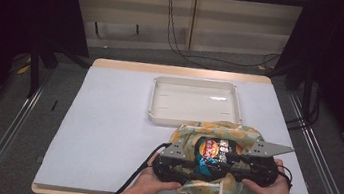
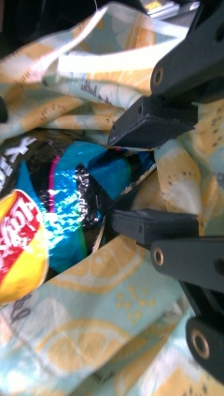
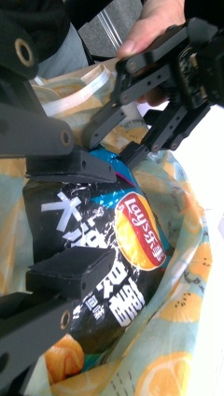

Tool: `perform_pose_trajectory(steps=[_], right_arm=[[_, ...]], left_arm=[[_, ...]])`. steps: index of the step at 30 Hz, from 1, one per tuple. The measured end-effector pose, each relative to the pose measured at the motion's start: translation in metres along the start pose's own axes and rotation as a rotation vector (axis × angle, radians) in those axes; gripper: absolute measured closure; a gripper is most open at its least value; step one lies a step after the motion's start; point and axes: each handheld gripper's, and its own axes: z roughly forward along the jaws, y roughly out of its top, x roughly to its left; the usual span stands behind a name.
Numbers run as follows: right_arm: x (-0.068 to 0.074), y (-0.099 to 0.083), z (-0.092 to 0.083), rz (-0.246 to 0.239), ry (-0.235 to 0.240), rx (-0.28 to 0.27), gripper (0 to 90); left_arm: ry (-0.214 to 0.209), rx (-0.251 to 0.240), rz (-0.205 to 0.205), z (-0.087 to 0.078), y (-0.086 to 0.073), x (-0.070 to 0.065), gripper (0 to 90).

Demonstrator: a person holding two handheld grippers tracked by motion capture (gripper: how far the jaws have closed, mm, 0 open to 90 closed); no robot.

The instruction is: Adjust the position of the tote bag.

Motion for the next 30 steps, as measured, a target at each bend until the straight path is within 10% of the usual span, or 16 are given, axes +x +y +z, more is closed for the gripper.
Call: perform_pose_trajectory(steps=[8,22,30], right_arm=[[-0.001,-0.002,0.002,-0.001,-0.01,0.018,56.7],[-0.004,-0.012,0.015,0.008,-0.027,0.089,75.7],[-0.002,-0.011,0.014,0.0,-0.013,0.08,75.6]], left_arm=[[-0.001,0.001,-0.057,0.012,0.004,0.004,40.2],[-0.033,-0.057,-0.125,0.015,0.007,0.017,47.4],[-0.02,-0.057,-0.102,0.013,0.009,0.018,87.3]])
